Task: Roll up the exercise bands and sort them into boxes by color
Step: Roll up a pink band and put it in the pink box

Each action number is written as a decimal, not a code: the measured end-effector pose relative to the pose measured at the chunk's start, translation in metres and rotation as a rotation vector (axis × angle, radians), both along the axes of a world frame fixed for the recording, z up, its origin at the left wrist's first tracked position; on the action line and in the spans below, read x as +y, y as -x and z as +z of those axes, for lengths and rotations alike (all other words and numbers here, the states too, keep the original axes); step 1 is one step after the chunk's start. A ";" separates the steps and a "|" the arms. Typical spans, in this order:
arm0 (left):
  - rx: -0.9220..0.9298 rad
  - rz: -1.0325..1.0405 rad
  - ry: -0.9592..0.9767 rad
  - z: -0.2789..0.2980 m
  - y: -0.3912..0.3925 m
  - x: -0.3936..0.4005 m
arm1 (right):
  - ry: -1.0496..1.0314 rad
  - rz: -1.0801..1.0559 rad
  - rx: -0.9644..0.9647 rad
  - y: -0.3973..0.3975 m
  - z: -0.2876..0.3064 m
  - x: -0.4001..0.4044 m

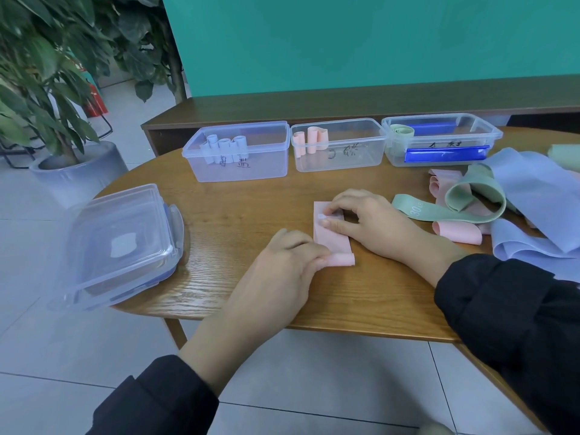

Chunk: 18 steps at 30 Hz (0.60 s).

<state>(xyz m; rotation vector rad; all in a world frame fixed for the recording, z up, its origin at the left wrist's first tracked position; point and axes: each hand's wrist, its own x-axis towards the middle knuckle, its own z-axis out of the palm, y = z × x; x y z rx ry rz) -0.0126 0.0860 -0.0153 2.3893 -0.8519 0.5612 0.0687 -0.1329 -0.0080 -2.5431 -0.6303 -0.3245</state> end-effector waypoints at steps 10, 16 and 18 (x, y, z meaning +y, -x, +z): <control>-0.027 0.025 -0.101 0.000 -0.001 0.000 | -0.010 -0.007 -0.005 -0.001 0.000 0.000; -0.067 0.040 -0.128 0.001 -0.007 -0.004 | -0.024 -0.020 -0.034 -0.004 -0.002 -0.001; -0.059 0.042 -0.121 0.000 -0.011 -0.004 | -0.035 -0.053 -0.073 -0.006 -0.003 -0.003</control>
